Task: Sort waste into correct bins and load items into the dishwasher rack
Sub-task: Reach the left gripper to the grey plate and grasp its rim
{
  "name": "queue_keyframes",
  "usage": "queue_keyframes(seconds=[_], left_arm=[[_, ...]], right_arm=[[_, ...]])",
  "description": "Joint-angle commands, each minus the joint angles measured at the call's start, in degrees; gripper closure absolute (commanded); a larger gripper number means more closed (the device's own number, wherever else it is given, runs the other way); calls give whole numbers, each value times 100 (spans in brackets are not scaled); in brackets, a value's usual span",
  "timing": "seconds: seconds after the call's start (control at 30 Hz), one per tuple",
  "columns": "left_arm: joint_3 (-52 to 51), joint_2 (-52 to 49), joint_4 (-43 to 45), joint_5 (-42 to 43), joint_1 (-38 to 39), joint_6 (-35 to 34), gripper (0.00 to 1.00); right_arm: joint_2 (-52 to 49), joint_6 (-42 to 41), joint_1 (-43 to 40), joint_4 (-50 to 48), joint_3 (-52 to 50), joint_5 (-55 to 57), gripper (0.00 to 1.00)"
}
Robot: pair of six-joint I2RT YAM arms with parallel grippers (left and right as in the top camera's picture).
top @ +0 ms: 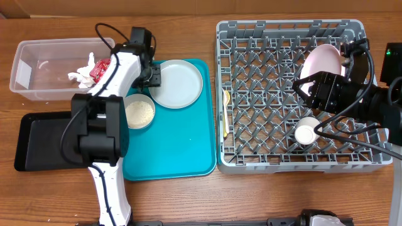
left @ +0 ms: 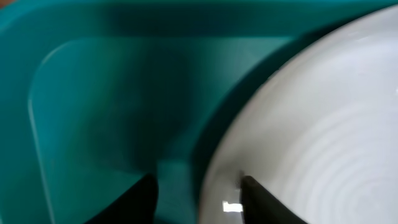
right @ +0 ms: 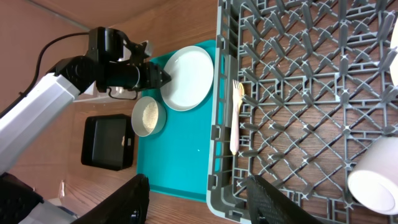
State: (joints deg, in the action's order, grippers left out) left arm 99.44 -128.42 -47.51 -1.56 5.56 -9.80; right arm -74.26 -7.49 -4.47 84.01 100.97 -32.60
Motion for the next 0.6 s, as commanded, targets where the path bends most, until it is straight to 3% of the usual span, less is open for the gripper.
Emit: queue_keyframes(seconds=[0.0, 0.17, 0.3, 0.4, 0.57], left_arm=[[-31, -37, 42, 177, -83, 39, 61], [-33, -48, 44, 186, -81, 39, 80], [-35, -63, 44, 315, -79, 39, 75], [-35, -70, 26, 315, -79, 39, 96], [-26, -35, -63, 334, -83, 42, 96]], right_arm=[[22, 39, 2, -4, 24, 39, 46], [22, 37, 0, -9, 26, 37, 46], [22, 37, 0, -4, 24, 37, 46], [22, 39, 0, -9, 24, 37, 46], [22, 39, 0, -7, 24, 37, 46]])
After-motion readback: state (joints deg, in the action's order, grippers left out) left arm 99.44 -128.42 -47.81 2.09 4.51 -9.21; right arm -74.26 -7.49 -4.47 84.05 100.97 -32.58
